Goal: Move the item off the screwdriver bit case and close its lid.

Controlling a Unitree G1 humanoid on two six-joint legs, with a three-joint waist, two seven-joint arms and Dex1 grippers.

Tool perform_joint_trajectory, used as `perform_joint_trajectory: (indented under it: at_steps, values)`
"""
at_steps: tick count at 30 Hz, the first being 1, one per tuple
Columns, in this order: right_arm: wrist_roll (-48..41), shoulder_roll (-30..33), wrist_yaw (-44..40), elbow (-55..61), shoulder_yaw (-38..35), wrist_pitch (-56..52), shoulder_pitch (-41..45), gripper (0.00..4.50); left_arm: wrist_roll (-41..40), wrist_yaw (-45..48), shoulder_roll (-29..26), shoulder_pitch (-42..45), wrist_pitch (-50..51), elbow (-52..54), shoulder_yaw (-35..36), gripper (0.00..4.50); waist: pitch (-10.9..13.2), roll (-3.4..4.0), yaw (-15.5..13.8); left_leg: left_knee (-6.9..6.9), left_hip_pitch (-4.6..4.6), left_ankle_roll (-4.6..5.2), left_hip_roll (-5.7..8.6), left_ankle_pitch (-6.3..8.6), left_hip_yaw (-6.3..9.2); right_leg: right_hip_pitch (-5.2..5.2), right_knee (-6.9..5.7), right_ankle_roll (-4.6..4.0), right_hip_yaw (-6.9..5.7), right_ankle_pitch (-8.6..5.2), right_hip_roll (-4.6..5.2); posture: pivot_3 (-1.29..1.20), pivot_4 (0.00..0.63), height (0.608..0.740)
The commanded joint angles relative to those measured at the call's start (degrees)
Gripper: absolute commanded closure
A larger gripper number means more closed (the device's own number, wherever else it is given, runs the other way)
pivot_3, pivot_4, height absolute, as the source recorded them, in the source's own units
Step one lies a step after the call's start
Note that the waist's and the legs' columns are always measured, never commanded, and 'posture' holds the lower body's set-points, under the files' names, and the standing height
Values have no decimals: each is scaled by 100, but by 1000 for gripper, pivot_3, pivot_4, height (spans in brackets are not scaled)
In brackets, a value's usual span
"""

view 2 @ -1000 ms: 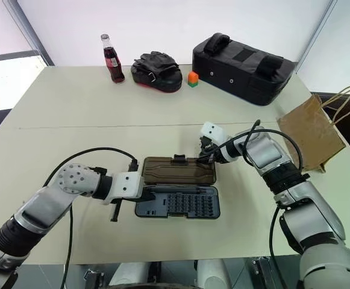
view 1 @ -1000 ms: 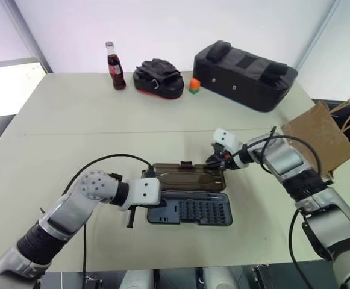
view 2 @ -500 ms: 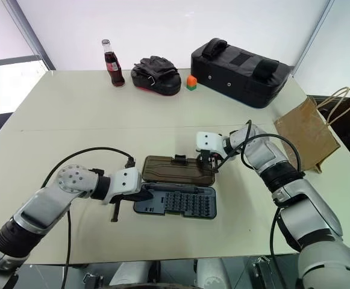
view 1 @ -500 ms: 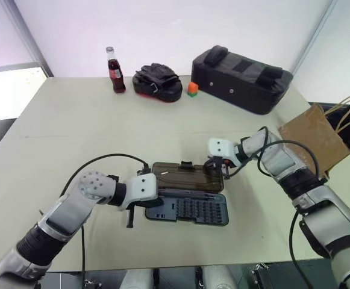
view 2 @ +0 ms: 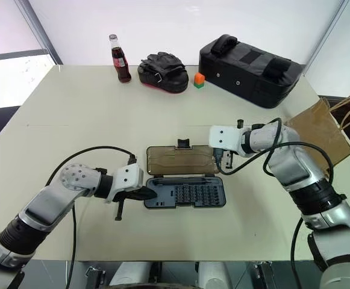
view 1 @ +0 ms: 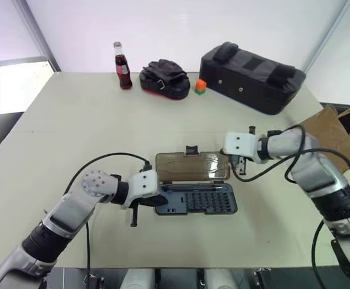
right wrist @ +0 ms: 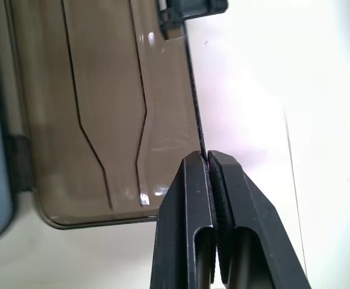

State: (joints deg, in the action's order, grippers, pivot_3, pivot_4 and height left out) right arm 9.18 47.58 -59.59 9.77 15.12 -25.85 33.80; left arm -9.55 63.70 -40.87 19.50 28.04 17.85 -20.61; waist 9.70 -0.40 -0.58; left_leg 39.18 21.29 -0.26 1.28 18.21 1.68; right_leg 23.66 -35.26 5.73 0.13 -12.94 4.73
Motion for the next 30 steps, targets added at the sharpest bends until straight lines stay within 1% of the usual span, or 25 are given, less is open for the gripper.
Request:
perform_joint_trajectory:
  at_steps: [1,6,10,15,20,22,24,26,28,30]
  values:
    - [-139,-9,217,657,-440,-522,-58,4460,42,-12,1,-41,68,-196,-65,4500,0,0,1,0,2,0,0,0,0,2,0,0,0,0,0,0,150,740]
    - [-176,-76,364,932,-414,-837,-205,4460,-55,-40,77,28,-127,-169,38,4500,1,0,0,0,5,0,0,0,0,4,3,0,-1,0,0,0,150,740]
    - [-202,-104,442,937,-363,-882,-236,4460,-465,183,52,164,-244,38,358,4500,13,-5,12,0,19,0,-1,0,-1,19,4,0,-2,0,-1,0,150,740]
    - [-194,-53,466,792,-331,-754,-280,4460,-1136,467,-154,143,177,627,676,4500,28,-1,47,-4,52,0,-4,0,-4,62,-7,8,-2,4,-3,0,150,740]
    - [-183,-2,472,725,-327,-662,-329,4460,-1982,183,7,518,904,877,1247,4500,31,-3,39,-2,78,-1,-3,0,-2,83,-8,21,-6,12,-3,0,150,740]
    - [-167,26,486,720,-326,-618,-363,4460,-2305,-160,201,777,1256,668,1591,4500,32,-4,35,-1,79,-1,-2,0,0,83,-7,21,-9,12,-4,0,150,740]
    - [-163,59,500,734,-342,-573,-401,4460,-2463,-686,487,1094,1495,127,2029,4500,33,-5,26,1,79,-1,-1,0,1,82,-7,22,-9,12,-4,0,150,740]
    - [-178,74,509,770,-363,-578,-410,4460,-2272,-1166,682,1282,1439,-474,2273,4500,32,-5,36,1,79,-1,4,-1,0,81,-8,25,-10,14,-4,0,150,740]
    - [-188,75,518,801,-374,-589,-413,4460,-1932,-1593,827,1387,1147,-1048,2339,4500,32,-4,62,1,77,-1,12,-1,0,82,-9,26,-11,15,-8,0,150,740]
    - [-191,67,533,820,-368,-601,-411,4460,-1787,-1915,1014,1457,980,-1601,2434,4500,32,-4,79,0,76,-3,13,-2,1,83,-12,26,-12,15,-8,0,150,740]
